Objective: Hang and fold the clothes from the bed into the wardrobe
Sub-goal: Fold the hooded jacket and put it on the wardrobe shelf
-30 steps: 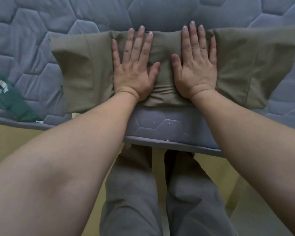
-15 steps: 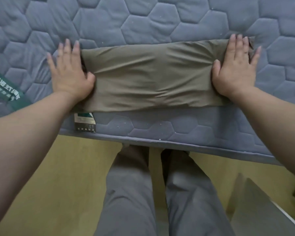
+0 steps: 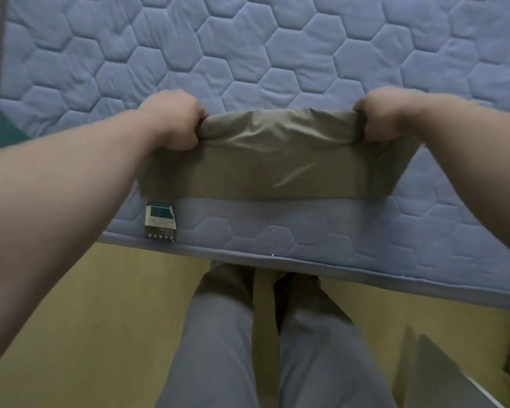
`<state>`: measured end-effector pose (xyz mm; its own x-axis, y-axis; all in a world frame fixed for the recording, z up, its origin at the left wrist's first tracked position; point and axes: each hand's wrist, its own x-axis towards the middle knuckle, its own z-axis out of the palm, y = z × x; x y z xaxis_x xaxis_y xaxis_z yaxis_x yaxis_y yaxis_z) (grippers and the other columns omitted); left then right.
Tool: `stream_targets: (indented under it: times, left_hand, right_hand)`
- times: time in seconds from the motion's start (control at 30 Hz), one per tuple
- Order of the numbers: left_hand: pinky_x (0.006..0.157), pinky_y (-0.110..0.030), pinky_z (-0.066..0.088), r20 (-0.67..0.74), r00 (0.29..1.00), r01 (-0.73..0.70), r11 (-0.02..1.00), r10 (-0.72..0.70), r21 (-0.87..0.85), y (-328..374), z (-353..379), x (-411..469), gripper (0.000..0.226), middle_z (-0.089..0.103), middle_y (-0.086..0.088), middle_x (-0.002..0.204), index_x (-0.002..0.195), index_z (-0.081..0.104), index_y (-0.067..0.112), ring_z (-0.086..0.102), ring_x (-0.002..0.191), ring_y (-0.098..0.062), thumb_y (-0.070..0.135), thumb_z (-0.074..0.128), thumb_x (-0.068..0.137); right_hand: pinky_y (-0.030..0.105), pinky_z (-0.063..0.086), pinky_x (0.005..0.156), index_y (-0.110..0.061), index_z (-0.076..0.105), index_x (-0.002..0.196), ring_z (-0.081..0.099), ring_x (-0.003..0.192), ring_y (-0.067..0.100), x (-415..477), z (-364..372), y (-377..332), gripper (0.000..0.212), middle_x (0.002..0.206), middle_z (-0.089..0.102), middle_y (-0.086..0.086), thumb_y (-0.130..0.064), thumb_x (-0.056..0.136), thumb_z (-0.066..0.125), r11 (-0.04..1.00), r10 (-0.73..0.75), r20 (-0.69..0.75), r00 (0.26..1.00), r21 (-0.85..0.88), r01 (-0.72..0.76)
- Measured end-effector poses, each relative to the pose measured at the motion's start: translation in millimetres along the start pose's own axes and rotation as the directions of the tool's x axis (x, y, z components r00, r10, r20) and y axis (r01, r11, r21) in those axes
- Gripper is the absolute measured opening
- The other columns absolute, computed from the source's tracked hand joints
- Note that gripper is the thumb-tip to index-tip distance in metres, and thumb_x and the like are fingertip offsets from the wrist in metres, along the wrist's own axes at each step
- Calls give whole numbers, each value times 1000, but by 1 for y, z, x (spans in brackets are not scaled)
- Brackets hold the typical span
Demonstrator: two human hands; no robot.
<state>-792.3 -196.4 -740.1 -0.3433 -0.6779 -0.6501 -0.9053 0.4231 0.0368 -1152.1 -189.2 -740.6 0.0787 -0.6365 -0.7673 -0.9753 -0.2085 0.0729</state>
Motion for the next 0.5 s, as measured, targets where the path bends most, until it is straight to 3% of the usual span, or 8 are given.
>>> stream_targets:
  times: [0.1, 0.17, 0.27, 0.33, 0.4, 0.43, 0.5]
  left_hand:
    - [63, -40, 49, -257, 966, -26, 1000, 23, -8, -10, -19, -32, 17, 63, -15, 86, 81, 60, 21, 63, 83, -41, 14, 69, 68]
    - [59, -41, 45, -487, 870, -75, 997, 75, 20, -16, -19, -57, 15, 61, -17, 85, 81, 60, 13, 60, 76, -42, 14, 72, 71]
    - [56, -42, 36, -724, 664, -57, 978, 188, 201, -11, 2, -84, 5, 62, -15, 87, 82, 59, 12, 55, 71, -37, 13, 59, 87]
    - [59, -42, 32, -769, 599, -16, 964, 222, 265, -6, 29, -86, 16, 63, -11, 89, 82, 58, 15, 52, 72, -33, 14, 53, 96]
    - [61, -41, 32, -734, 635, -18, 954, 243, 300, 0, 66, -79, 17, 61, -10, 89, 82, 56, 16, 51, 74, -32, 15, 55, 99]
    - [61, -41, 34, -685, 691, -21, 954, 229, 299, 6, 85, -74, 14, 60, -11, 91, 83, 56, 16, 52, 76, -32, 14, 58, 97]
    - [68, -42, 43, -446, 891, 18, 975, 84, 221, 22, 117, -67, 4, 57, -13, 107, 95, 58, 15, 54, 88, -35, 13, 56, 92]
  right_hand:
    - [38, 41, 68, -22, 56, 88, 54, 86, 33, -45, -18, 19, 16, 94, 58, 12, -11, 79, 64, 993, 63, -167, 984, 112, -45]
    - [40, 41, 67, -20, 55, 90, 59, 89, 39, -74, -14, 27, 17, 91, 58, 14, -12, 77, 64, 987, 83, -358, 930, 157, -28]
    - [42, 38, 62, -9, 56, 91, 57, 83, 45, -98, 19, 20, 13, 86, 61, 21, -12, 80, 61, 995, 37, -704, 709, 89, 37]
    - [43, 34, 64, -10, 55, 89, 55, 82, 42, -95, 53, 12, 4, 84, 60, 18, -12, 87, 58, 999, 38, -817, 576, 40, -9]
    - [44, 35, 70, -14, 54, 89, 56, 86, 38, -83, 100, 2, 6, 85, 59, 14, -14, 94, 58, 998, 51, -833, 551, 26, -53]
    - [43, 37, 74, -15, 55, 90, 58, 90, 37, -76, 125, -4, 6, 87, 61, 13, -14, 94, 60, 998, 53, -806, 589, 28, -52]
    - [44, 41, 84, -14, 62, 97, 60, 103, 35, -65, 170, -16, 14, 103, 68, 12, -15, 85, 70, 999, 31, -661, 750, 51, 3]
